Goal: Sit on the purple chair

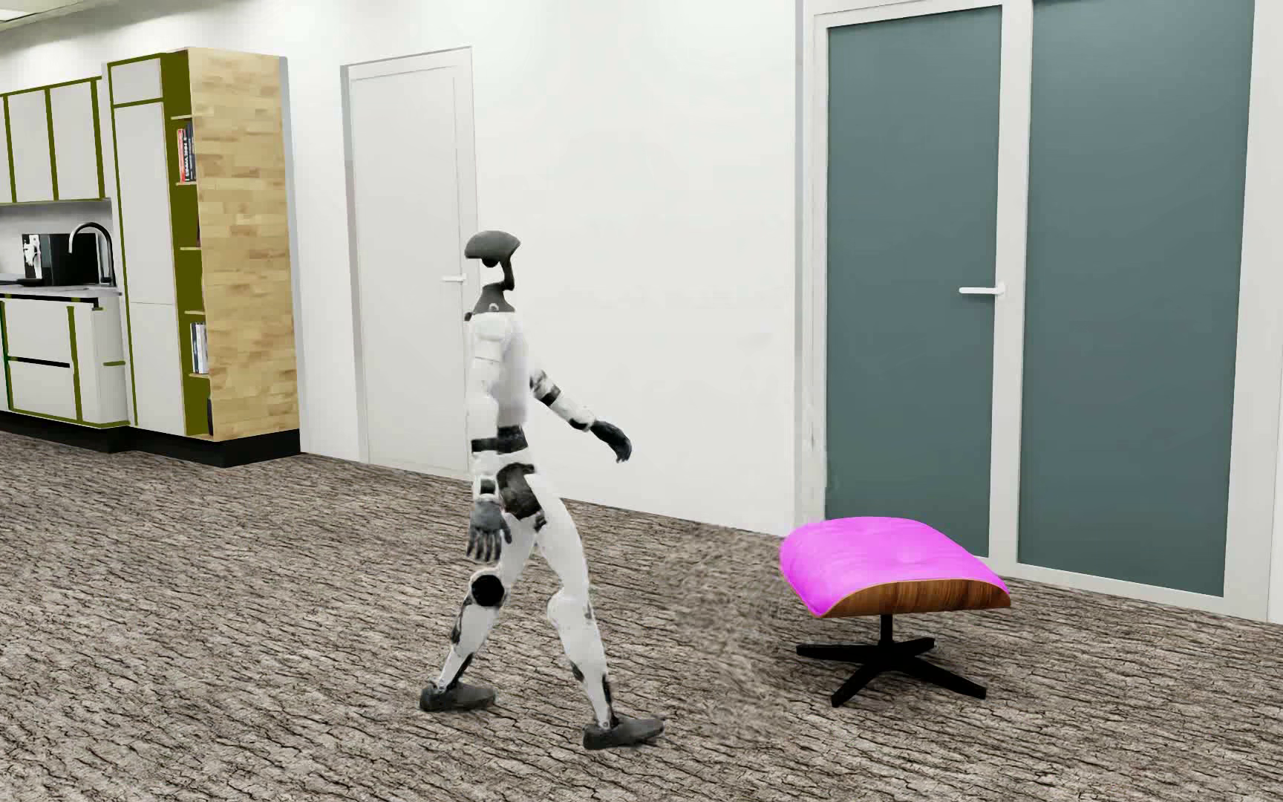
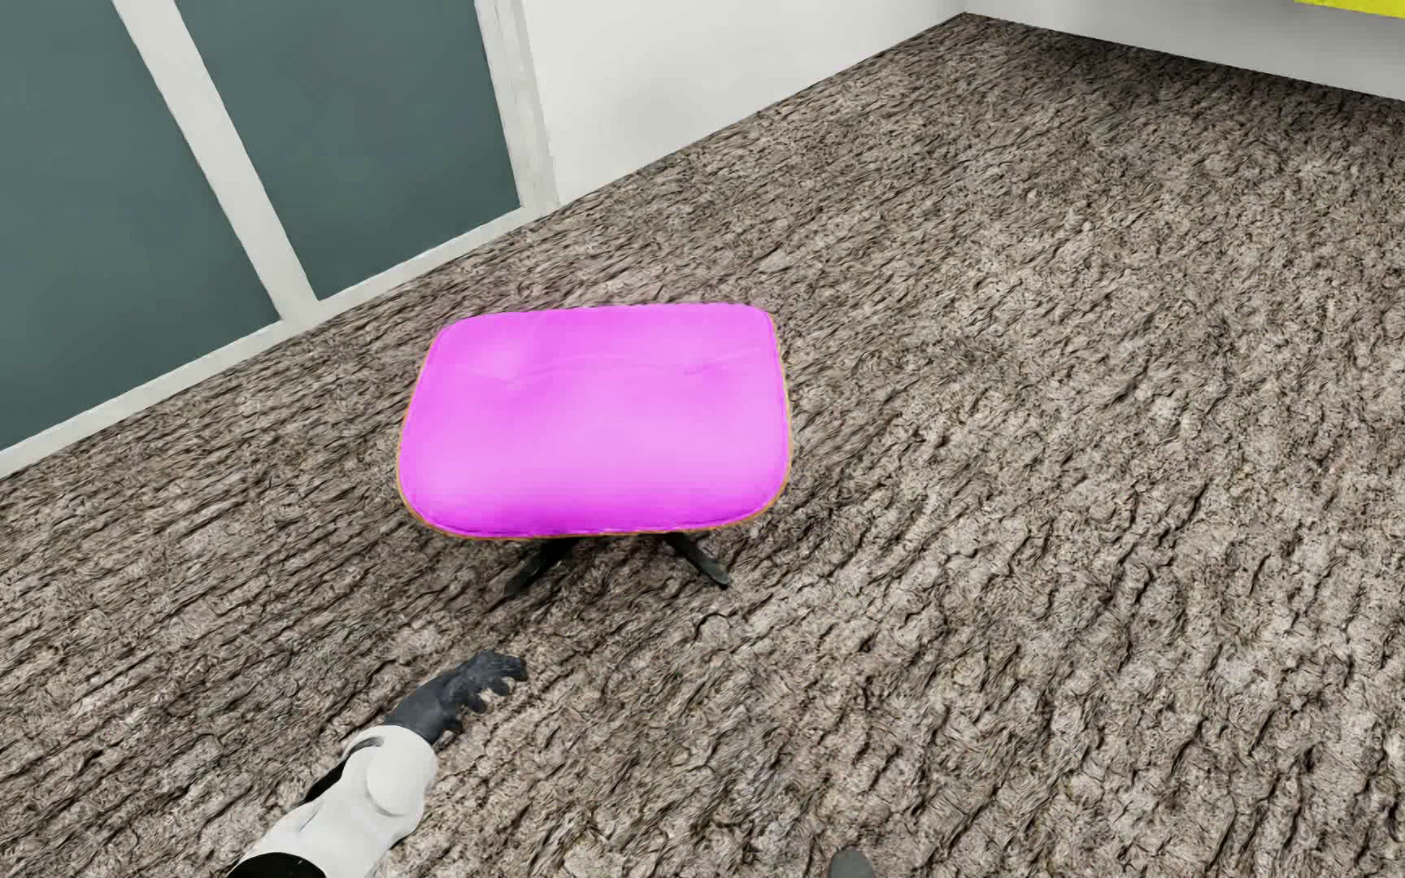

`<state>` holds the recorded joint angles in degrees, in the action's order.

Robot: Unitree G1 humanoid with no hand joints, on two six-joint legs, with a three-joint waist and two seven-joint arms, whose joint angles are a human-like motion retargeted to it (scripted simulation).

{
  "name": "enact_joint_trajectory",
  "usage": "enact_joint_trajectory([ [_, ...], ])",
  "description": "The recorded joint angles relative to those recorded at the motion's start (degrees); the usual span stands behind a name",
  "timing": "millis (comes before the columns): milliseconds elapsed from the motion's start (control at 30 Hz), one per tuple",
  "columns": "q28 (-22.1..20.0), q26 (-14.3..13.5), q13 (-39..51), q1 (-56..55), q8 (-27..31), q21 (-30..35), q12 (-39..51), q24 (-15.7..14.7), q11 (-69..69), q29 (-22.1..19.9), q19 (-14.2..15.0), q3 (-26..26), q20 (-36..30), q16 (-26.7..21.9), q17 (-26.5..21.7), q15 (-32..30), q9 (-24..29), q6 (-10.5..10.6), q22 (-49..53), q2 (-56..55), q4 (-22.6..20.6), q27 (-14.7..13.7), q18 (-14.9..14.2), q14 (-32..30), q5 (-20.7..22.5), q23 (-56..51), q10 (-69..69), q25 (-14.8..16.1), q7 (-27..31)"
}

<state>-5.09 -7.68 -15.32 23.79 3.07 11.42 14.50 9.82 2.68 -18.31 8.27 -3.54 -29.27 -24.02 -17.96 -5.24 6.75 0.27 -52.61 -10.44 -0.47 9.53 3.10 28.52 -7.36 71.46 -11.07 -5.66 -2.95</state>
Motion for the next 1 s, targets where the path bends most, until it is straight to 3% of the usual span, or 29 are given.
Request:
enact_joint_trajectory([
  [33,-1.44,0.42,-2.09,2.36,3.77,-0.36,0.15,0.45,1.14,-0.7,4.35,-0.13,-0.3,0.0,-0.42,-2.16,-0.33,-0.42,1.59,-0.04,0.49,-0.15,-1.46,1.54,-1.35,0.09,-1.14,1.53,0.6],
  [67,0.61,-0.63,-2.7,3.22,2.95,-1.66,-0.3,1.0,7.38,0.96,6.81,-0.59,-0.5,-0.18,-0.27,-4.99,0.2,-0.42,3.43,-0.54,2.29,-1.55,-3.28,2.55,-0.49,0.6,-4.68,0.68,1.08],
  [100,1.61,0.42,-2.55,1.35,0.78,-2.35,-1.26,3.66,12.45,1.5,5.29,-0.46,1.51,0.83,-0.58,-4.68,-0.52,0.38,4.37,-1.34,4.04,-1.1,-3.66,3.7,-0.13,1.07,-10.79,-0.5,2.22],
  [167,0.72,-1.11,-0.09,-5.4,-2.59,-1.95,-3.22,4.25,13.58,1.14,3.5,1.22,2.81,3.23,0.12,1.29,1.76,0.22,-0.3,6.38,7.83,-2.9,-9.08,-4.03,0.26,2.0,-32.72,-4.24,3.61],
  [200,3.9,-1.16,1.72,-12.54,-2.65,-0.66,-4.81,3.03,12.08,2.02,2.07,2.88,2.94,3.04,0.28,2.68,1.27,-0.13,-0.74,8.82,9.2,-1.73,-11.53,-8.28,0.53,1.27,-44.92,-5.08,5.58],
  [233,3.63,0.34,4.28,-19.77,-3.96,0.72,-5.37,7.05,11.54,0.54,1.19,3.9,3.43,4.08,-0.66,5.06,1.99,0.02,-4.01,11.29,9.64,-3.25,-8.13,-9.85,0.62,0.07,-55.64,-7.52,5.53],
  [267,6.7,-0.11,7.04,-25.28,-6.17,2.14,-6.44,7.13,10.36,2.85,-1.84,5.38,5.27,4.53,-2.0,5.45,2.58,-0.63,-6.42,14.08,9.26,-2.96,-5.08,-8.07,1.15,-2.13,-61.33,-9.11,5.21],
  [300,4.8,1.55,10.27,-30.99,-6.6,4.42,-7.74,9.17,8.17,3.17,-3.51,6.24,6.1,5.2,-3.01,6.14,3.85,-1.16,-8.87,17.28,9.03,-4.68,-4.43,-7.76,1.8,-3.18,-63.27,-9.0,6.03],
  [333,4.53,1.82,14.11,-35.11,-8.19,5.87,-9.12,9.09,5.19,3.05,-3.43,7.78,8.22,6.2,-4.79,7.7,4.87,-0.92,-12.44,20.89,8.78,-5.83,-7.11,-6.07,2.77,-2.95,-62.27,-10.58,5.63],
  [367,4.27,2.16,16.69,-38.59,-8.9,8.47,-11.23,8.01,2.41,1.62,-4.62,9.01,9.74,6.93,-6.43,8.15,4.97,-0.67,-14.8,23.79,7.56,-4.39,-7.95,-5.19,3.31,-3.51,-56.71,-9.54,6.63],
  [400,3.8,2.7,19.4,-40.25,-9.65,9.19,-12.42,7.69,-1.3,2.21,-4.18,10.1,11.5,7.17,-8.86,8.71,5.37,-0.51,-17.32,27.43,6.18,-6.44,-6.94,-5.05,4.17,-4.43,-47.9,-8.41,7.12],
  [433,3.83,3.48,20.78,-39.07,-10.06,11.1,-14.86,7.16,-2.24,-0.64,-4.46,10.77,12.89,6.92,-11.25,10.24,4.9,-0.14,-18.64,29.89,5.27,-4.94,-5.0,-7.02,4.7,-4.87,-35.76,-8.78,6.66],
  [467,3.17,2.65,22.29,-35.27,-11.31,10.98,-16.64,7.41,-2.81,2.42,-5.22,10.89,13.31,5.82,-13.42,12.05,5.88,0.5,-18.92,33.46,1.73,-9.21,2.15,-11.58,6.38,-5.77,-23.46,-7.05,1.63],
  [500,2.36,3.42,23.67,-33.7,-13.33,10.09,-18.31,8.53,-1.03,1.77,-6.49,10.46,15.62,5.37,-15.4,14.31,5.87,1.95,-19.07,34.29,-2.84,-8.97,11.28,-16.42,8.15,-6.42,-16.69,-5.86,-4.24],
  [533,3.54,2.93,25.44,-32.59,-13.02,9.59,-19.51,8.67,2.35,1.21,-8.11,9.64,17.52,4.08,-16.56,15.34,5.81,2.58,-18.38,33.83,-4.87,-9.37,14.89,-14.84,9.48,-5.92,-14.79,-4.81,-5.33],
  [567,2.81,4.24,24.0,-32.45,-11.6,7.4,-20.44,7.86,1.98,0.82,-8.41,9.37,16.19,2.02,-16.43,13.04,5.44,1.97,-18.09,35.13,-4.76,-8.64,15.69,-13.51,11.24,-7.42,-16.01,-4.45,-1.82],
  [600,2.25,4.06,23.0,-30.05,-10.06,7.45,-20.71,6.16,17.09,-1.61,-6.42,9.58,16.4,0.22,-14.51,13.98,5.6,-0.32,-18.25,29.0,-5.5,-7.79,14.07,-14.88,9.3,-8.02,-13.99,-2.2,1.23],
  [633,2.11,4.35,22.74,-25.25,-7.75,8.63,-21.12,4.44,34.46,-2.29,-0.17,8.86,17.53,0.03,-13.22,14.43,6.59,-0.88,-17.83,22.5,-6.95,-7.1,14.97,-14.12,5.77,-7.33,-9.6,-0.64,0.68],
  [667,1.13,5.76,23.81,-24.41,-9.34,7.49,-19.87,5.07,49.03,-1.1,3.59,7.38,17.55,-0.29,-12.73,15.02,7.82,-0.35,-17.69,16.9,-6.71,-6.39,15.12,-11.36,3.33,-6.58,-11.14,-0.21,-1.25],
  [700,1.91,3.13,22.27,-25.26,-11.77,6.04,-18.23,3.43,57.95,-0.01,1.99,6.19,15.97,-1.5,-12.19,16.59,6.99,0.45,-17.16,11.53,-4.73,-7.16,12.37,-8.28,2.96,-7.44,-12.99,-2.04,-0.5],
  [733,1.15,3.53,19.7,-23.5,-10.82,5.94,-16.81,3.51,63.07,0.27,0.89,5.87,13.58,-1.25,-10.57,19.36,7.5,0.21,-16.63,8.9,-4.85,-7.42,11.83,-6.75,0.58,-7.98,-13.39,-2.52,0.17],
  [767,-0.27,3.21,18.01,-22.92,-6.44,5.95,-14.0,0.99,64.46,-0.8,0.64,5.54,12.35,-0.29,-8.3,20.7,8.39,0.28,-15.74,5.67,-4.17,-8.03,10.37,-5.99,0.98,-8.7,-14.54,-2.38,1.81],
  [800,-0.74,2.52,17.05,-22.28,-3.12,6.98,-12.08,1.38,61.89,-0.83,-1.33,4.6,11.61,0.24,-5.43,17.43,8.74,-0.1,-14.08,2.98,-3.56,-8.19,8.69,-5.72,1.82,-7.82,-14.33,-2.83,3.88],
  [833,-0.68,0.61,17.18,-22.95,-0.62,7.41,-10.13,1.18,57.23,0.34,-3.1,4.05,9.74,1.0,-3.45,18.69,8.46,-0.32,-10.55,0.16,-2.97,-7.74,7.32,-4.78,1.5,-6.78,-13.97,-2.92,4.9],
  [867,-0.1,2.29,15.69,-23.66,0.89,7.21,-9.32,3.67,49.62,0.18,-2.77,3.8,7.8,2.05,-1.61,21.82,8.63,-0.33,-7.14,-0.15,-2.62,-6.4,5.08,-4.96,1.14,-7.25,-13.77,-5.17,5.5],
  [900,1.14,-0.44,13.62,-25.9,2.29,8.0,-8.82,3.13,36.53,1.36,-4.94,3.79,4.06,2.43,0.06,17.7,7.41,-0.11,-3.2,1.85,-0.86,-7.68,2.31,-4.75,1.74,-8.64,-15.1,-5.82,6.54],
  [933,1.56,-2.12,13.68,-27.79,4.49,7.78,-6.83,5.99,27.85,-0.07,-2.1,4.33,1.11,3.07,1.2,15.22,7.73,-0.73,-0.8,2.47,-0.91,-8.03,0.52,-4.43,1.28,-8.76,-15.67,-7.31,7.2],
  [967,7.64,-2.17,13.0,-30.5,9.3,9.08,-6.46,5.67,24.2,-2.02,-1.49,5.18,-0.4,4.24,1.19,14.24,6.06,-1.64,1.85,2.31,-2.8,-3.66,-0.26,-5.43,0.31,-10.56,-15.33,-4.87,11.1],
  [1000,10.64,-3.36,13.8,-30.85,10.3,8.13,-4.56,6.97,25.68,-1.61,1.77,4.79,-3.47,4.86,0.97,17.11,8.43,-1.67,3.61,4.9,-4.54,-4.22,-0.9,-7.81,-1.16,-10.83,-14.61,-5.6,15.18],
])
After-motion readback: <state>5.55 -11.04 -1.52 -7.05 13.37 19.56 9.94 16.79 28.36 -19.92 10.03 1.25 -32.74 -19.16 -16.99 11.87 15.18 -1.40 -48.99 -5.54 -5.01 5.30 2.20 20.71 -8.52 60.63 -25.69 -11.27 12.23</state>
